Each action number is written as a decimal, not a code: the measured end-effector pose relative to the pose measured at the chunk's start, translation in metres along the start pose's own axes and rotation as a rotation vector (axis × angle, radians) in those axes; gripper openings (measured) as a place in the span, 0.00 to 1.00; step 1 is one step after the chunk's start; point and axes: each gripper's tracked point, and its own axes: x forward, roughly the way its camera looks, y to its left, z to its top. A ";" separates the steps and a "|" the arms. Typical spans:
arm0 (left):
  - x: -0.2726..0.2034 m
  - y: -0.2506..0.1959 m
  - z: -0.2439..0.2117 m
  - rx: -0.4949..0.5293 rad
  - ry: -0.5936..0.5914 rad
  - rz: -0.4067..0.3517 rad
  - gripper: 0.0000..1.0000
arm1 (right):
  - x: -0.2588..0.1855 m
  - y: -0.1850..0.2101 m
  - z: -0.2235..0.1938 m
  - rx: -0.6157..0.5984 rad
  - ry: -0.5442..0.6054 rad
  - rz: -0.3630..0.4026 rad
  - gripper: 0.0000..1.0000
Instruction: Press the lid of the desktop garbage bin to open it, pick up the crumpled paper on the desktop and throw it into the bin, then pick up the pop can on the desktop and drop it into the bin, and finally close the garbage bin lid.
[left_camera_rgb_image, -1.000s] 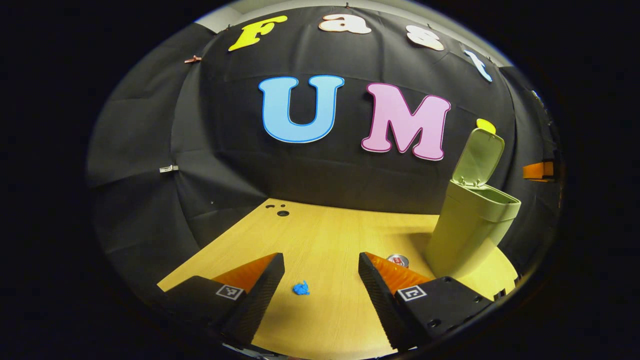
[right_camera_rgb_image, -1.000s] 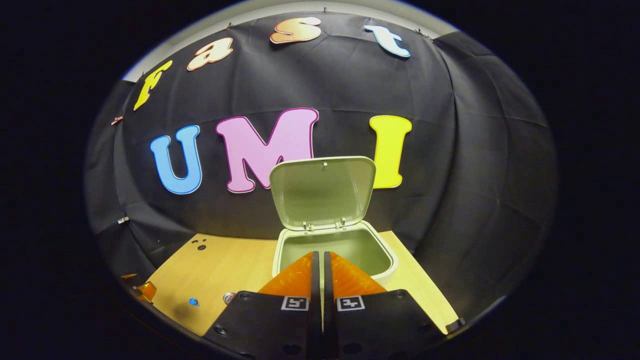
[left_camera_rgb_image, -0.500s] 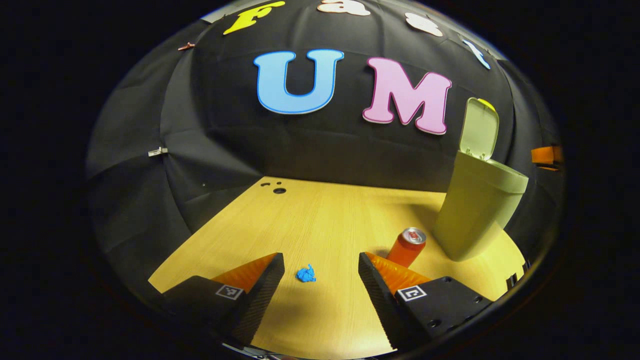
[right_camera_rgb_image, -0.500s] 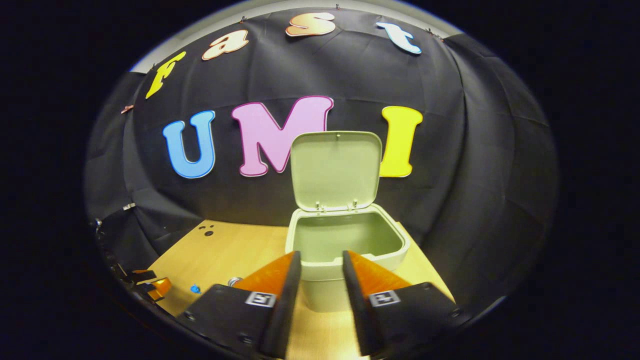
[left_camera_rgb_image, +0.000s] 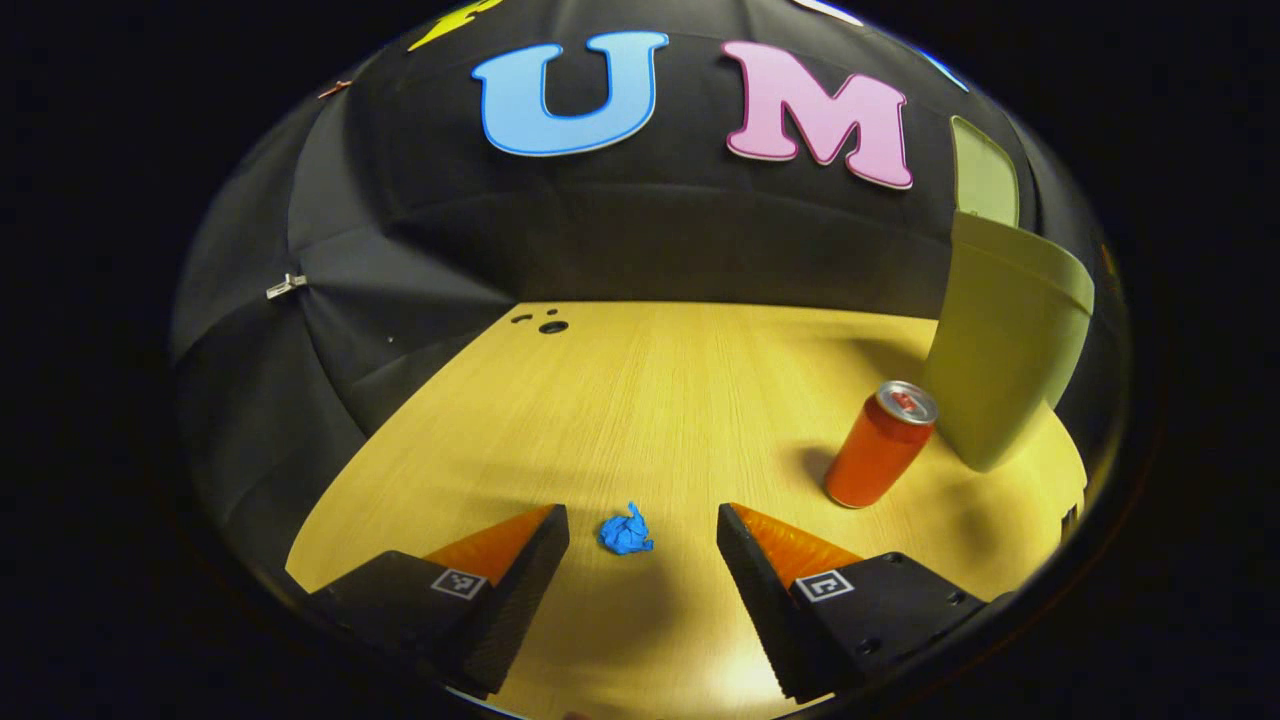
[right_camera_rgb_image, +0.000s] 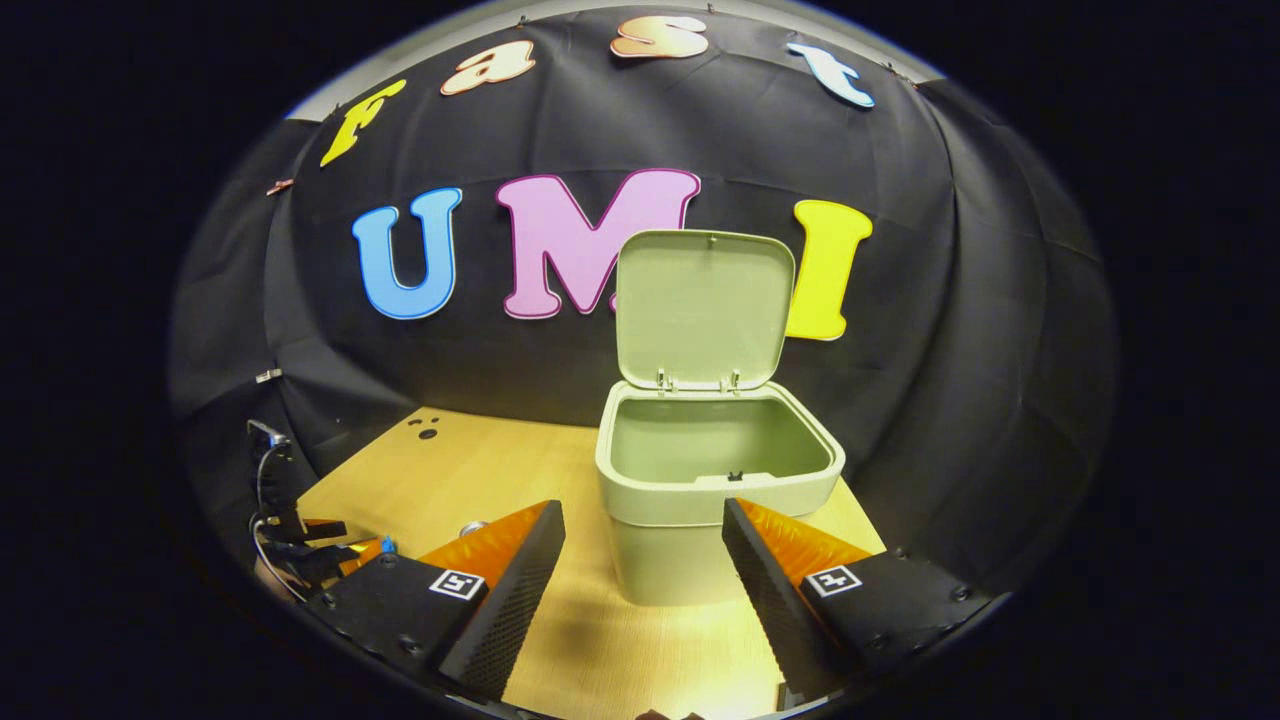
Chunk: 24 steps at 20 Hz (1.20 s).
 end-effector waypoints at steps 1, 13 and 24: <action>0.009 -0.002 -0.003 -0.007 0.020 -0.003 0.96 | 0.001 0.000 -0.002 0.000 0.005 0.004 1.00; 0.070 0.009 -0.043 -0.009 0.171 0.037 0.95 | 0.014 0.004 -0.016 -0.012 0.052 0.020 1.00; 0.069 -0.007 -0.044 0.017 0.143 -0.014 0.41 | 0.013 0.007 -0.018 -0.014 0.057 0.027 1.00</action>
